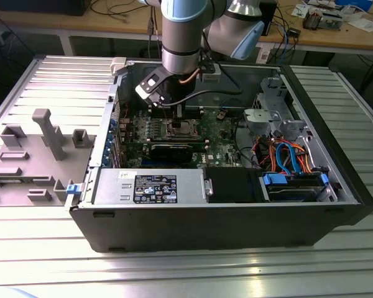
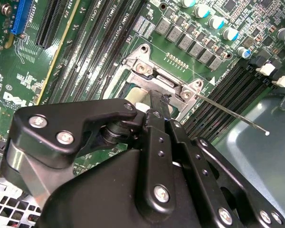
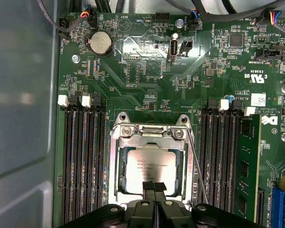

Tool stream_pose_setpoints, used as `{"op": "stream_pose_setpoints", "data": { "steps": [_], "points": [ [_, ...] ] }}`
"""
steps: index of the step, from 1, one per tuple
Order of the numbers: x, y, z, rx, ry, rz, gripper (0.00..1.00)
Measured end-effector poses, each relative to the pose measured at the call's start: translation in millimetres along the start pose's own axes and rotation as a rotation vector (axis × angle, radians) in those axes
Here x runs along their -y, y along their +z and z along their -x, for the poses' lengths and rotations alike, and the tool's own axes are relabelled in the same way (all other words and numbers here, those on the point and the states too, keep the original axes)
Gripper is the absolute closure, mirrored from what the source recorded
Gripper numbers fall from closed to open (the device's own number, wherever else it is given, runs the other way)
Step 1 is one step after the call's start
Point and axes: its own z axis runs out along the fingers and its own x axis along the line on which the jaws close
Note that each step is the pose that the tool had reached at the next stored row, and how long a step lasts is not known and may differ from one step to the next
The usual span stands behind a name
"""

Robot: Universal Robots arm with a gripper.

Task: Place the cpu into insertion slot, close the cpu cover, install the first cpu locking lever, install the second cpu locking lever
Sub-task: 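Close the cpu cover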

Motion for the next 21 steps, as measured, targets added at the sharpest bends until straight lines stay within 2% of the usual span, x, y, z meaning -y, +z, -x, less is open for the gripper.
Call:
{"op": "stream_pose_setpoints", "data": {
  "steps": [8, 12, 18, 21],
  "points": [
    [0.4, 0.4, 0.0, -0.0001, 0.0, 0.0, 0.89],
    [5.3, 2.1, -0.1, 0.0001, 0.0, 0.0002, 0.89],
    [5.4, 6.5, 0.0, 0.0001, 0.0, 0.0009, 0.89],
    [5.4, 5.7, -0.1, 0.0001, 0.0, 0.001, 0.89]
  ]
}}
